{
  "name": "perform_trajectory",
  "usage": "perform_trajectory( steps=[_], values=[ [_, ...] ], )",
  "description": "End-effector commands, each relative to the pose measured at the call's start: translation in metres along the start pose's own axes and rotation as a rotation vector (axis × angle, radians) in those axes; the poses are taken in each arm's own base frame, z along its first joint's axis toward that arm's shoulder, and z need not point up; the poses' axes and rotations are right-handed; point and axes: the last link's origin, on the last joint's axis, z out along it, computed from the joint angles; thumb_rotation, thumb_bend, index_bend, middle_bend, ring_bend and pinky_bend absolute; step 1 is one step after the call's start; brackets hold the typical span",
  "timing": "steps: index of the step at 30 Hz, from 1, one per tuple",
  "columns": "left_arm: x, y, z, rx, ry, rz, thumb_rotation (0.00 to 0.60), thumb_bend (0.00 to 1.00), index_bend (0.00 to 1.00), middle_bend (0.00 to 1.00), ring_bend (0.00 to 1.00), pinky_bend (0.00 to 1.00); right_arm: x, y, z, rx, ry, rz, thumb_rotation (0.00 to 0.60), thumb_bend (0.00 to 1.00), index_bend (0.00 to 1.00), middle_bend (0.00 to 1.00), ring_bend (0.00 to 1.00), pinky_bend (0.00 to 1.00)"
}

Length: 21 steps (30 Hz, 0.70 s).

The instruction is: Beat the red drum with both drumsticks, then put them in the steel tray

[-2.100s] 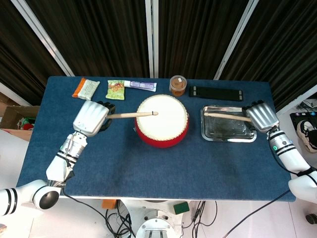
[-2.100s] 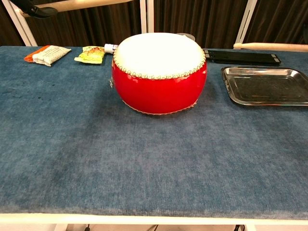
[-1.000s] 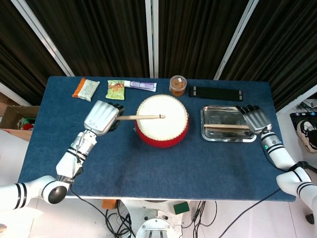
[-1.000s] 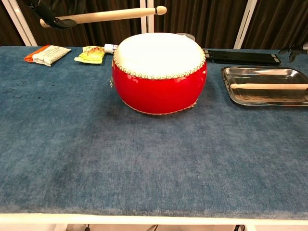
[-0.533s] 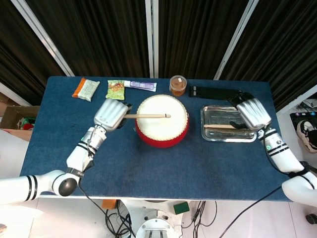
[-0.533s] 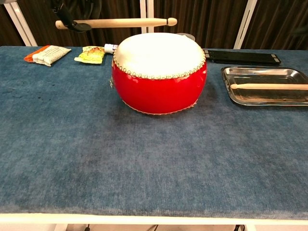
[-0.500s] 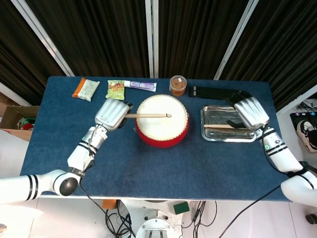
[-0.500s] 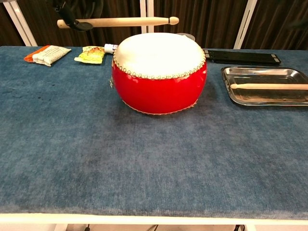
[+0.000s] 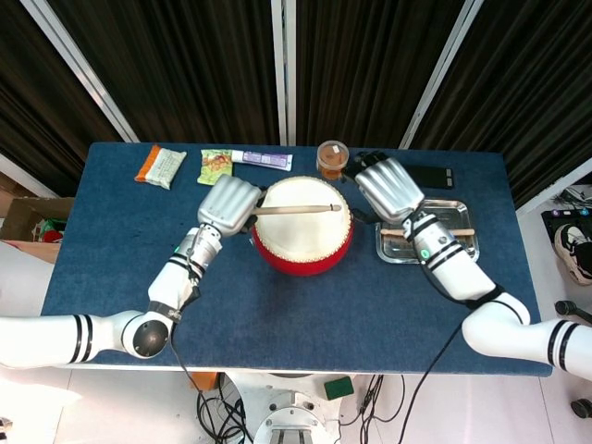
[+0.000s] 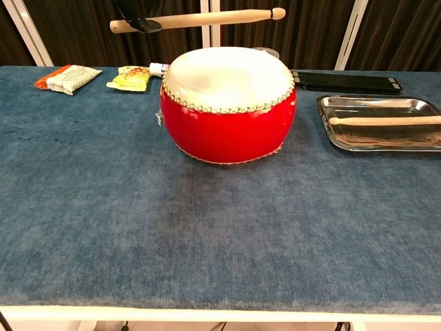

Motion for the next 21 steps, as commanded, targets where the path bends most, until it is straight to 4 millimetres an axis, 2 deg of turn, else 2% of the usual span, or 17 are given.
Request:
perform_trajectory(
  steps=[1,10,21],
  values=[
    [0.001,0.001,0.002,0.006,-0.002,0.004,0.6,0.57,0.65,0.66,0.62,0.8,-0.006,-0.03,0.015,0.037,-0.037,0.004,0.6,0.24,0.41,0.45,0.22,0.32],
    [0.004,0.007,0.002,0.007,-0.005,0.01,0.6,0.57,0.64,0.66,0.62,0.8,-0.021,-0.054,0.037,0.028,-0.07,-0.028,0.6,0.29,0.44,0.46,0.23,0.32],
    [0.004,0.009,0.0,0.009,-0.005,0.02,0.6,0.57,0.64,0.66,0.62,0.8,-0.026,-0.067,0.047,0.034,-0.057,-0.044,0.6,0.32,0.49,0.49,0.27,0.33]
  ],
)
